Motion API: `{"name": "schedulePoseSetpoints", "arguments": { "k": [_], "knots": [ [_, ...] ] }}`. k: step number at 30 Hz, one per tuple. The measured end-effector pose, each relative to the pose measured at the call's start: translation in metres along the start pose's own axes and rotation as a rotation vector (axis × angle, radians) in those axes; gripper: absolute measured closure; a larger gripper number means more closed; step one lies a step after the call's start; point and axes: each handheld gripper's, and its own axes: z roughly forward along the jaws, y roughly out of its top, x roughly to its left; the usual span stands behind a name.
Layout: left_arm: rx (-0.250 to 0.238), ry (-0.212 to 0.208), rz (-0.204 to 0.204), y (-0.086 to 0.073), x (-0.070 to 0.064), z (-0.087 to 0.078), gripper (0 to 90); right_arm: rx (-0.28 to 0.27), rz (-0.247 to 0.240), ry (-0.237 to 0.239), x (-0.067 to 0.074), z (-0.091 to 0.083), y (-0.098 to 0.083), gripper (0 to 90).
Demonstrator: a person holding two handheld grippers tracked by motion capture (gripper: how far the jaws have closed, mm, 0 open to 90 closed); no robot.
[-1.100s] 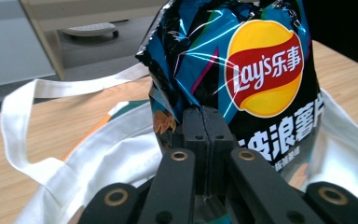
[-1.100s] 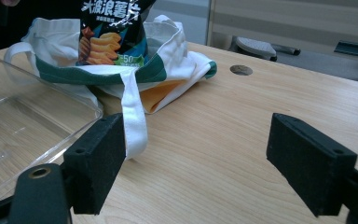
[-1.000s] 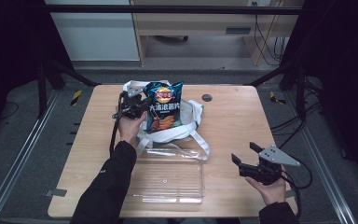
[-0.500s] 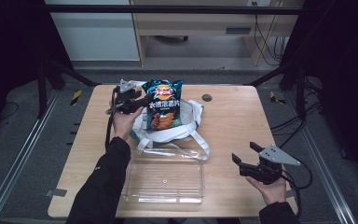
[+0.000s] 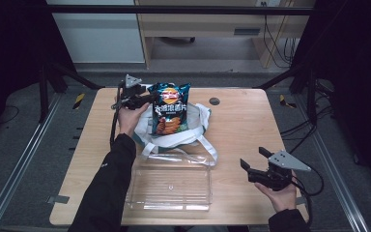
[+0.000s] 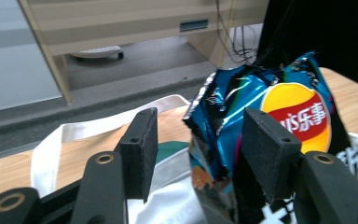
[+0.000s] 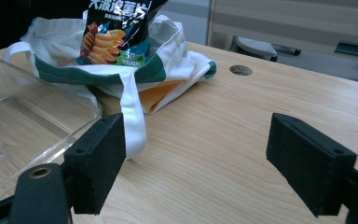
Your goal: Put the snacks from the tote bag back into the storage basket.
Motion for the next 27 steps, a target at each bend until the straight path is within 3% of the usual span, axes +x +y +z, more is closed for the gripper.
{"name": "schedulePoseSetpoints", "arguments": {
  "k": [8, 12, 15, 22, 27],
  "knots": [
    [0.005, -0.036, -0.038, -0.003, 0.003, 0.013, 44.8, 0.012, -0.011, 0.001, 0.001, 0.002, 0.000, 19.8],
    [0.008, -0.052, -0.030, -0.005, 0.002, 0.018, 47.7, 0.011, -0.010, 0.001, 0.001, 0.002, 0.000, 19.8],
    [0.022, -0.055, -0.015, -0.006, -0.001, 0.020, 59.2, 0.015, -0.012, 0.003, 0.001, 0.002, -0.001, 19.8],
    [0.040, -0.065, -0.063, -0.003, -0.006, 0.018, 87.5, 0.014, -0.007, 0.004, 0.002, 0.002, -0.001, 19.9],
    [0.041, -0.057, -0.030, 0.000, -0.015, 0.013, 90.0, 0.016, -0.003, 0.006, 0.002, 0.003, -0.001, 19.9]
  ]
}}
